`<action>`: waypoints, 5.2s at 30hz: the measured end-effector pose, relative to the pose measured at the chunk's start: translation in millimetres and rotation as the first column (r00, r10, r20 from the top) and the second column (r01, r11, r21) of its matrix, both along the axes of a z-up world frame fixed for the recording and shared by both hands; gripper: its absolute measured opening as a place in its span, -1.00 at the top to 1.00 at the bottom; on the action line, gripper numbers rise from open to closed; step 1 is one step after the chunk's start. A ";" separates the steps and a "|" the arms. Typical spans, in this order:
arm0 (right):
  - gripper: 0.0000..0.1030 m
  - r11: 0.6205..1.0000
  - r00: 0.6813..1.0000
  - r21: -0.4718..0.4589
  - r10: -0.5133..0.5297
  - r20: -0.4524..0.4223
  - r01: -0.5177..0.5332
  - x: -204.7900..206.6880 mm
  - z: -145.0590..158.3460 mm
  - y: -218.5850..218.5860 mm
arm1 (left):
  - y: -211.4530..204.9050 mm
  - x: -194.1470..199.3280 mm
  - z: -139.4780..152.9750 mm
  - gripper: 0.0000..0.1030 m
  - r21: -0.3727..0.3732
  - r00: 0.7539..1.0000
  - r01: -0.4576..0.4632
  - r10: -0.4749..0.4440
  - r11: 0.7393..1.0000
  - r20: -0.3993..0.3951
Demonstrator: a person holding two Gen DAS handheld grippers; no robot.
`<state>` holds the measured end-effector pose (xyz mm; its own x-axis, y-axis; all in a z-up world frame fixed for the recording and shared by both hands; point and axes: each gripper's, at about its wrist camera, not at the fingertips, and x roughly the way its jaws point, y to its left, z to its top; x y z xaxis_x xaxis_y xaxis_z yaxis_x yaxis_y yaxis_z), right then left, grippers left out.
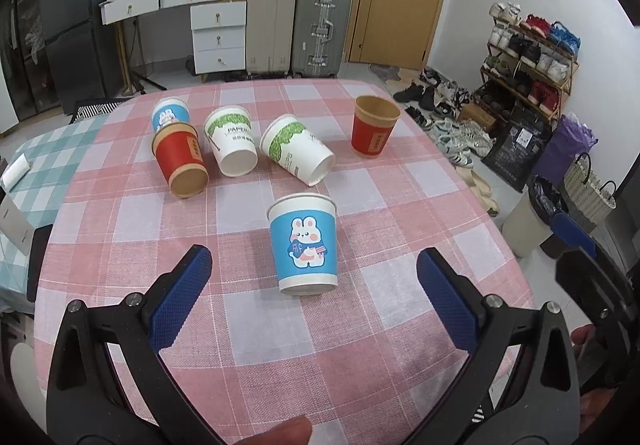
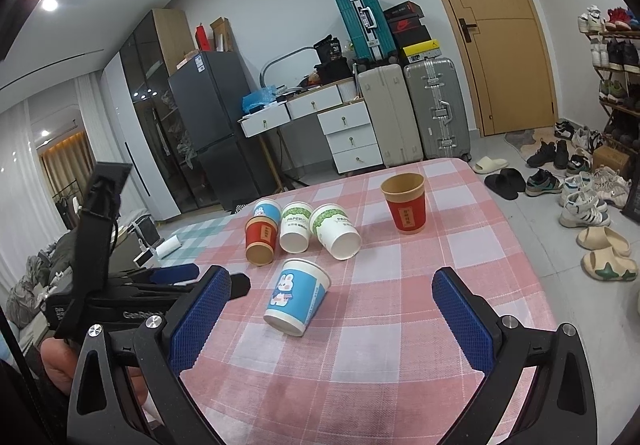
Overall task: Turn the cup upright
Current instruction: 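Close the left gripper around the blue rabbit cup and lift it, then carry the blue rabbit cup with the left gripper and set it down, then grasp the blue rabbit cup with the right gripper, then lift and rotate the blue rabbit cup with the right gripper, opening upward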
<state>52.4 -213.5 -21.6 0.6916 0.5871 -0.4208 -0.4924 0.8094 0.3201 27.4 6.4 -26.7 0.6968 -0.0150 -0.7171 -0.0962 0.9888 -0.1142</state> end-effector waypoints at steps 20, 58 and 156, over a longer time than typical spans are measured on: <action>-1.00 0.998 0.995 0.046 -0.030 -0.094 0.034 34.7 -30.1 -21.4 | 33.8 138.5 -102.1 -0.19 -0.126 0.917 -0.061 0.006 0.990 -0.399; -1.00 0.993 0.977 0.005 0.119 -0.176 -0.120 -26.7 -27.8 44.3 | 100.8 -67.6 -100.5 -0.19 -0.275 0.901 -0.220 0.087 0.936 -0.425; -0.19 0.889 0.537 0.057 0.325 -0.779 -0.454 54.9 -110.1 173.7 | 129.9 -153.5 -48.7 -0.98 -0.075 0.969 -0.246 0.246 0.966 -0.004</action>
